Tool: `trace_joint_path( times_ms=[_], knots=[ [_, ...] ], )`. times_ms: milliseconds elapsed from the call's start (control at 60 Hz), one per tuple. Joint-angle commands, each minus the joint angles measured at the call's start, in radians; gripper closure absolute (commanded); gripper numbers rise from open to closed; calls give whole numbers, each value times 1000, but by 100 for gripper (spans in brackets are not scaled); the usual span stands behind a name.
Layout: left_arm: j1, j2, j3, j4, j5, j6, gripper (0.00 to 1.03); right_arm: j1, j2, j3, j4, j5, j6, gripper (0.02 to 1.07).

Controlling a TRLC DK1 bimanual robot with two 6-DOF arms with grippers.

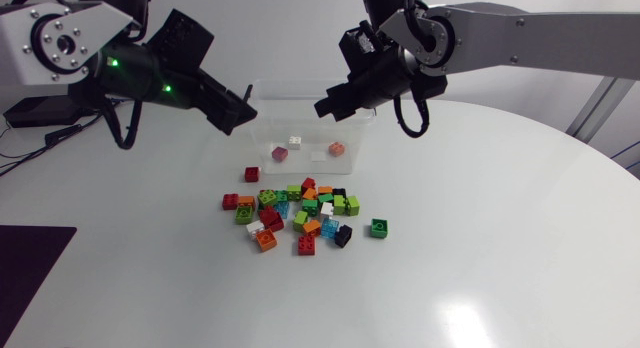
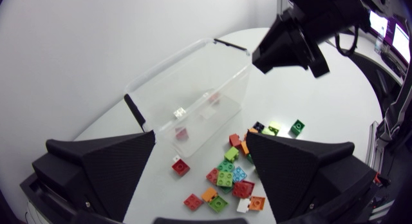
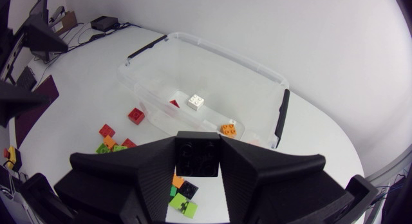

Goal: Place the duplo bricks in the container

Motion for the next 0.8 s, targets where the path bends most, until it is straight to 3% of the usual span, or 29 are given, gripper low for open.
trace_joint_path(
  times_ms=[0,350,783],
  knots=[
    [9,-45,-89,-25,-3,55,5,-6,38,45,20,-1,-17,71],
    [3,-101,-273,-24,17,113,5,-24,140,178,46,1,-22,71],
    [-29,-85,-359,-1,22,156,5,-50,204,258,139,3,-42,71]
  ],
)
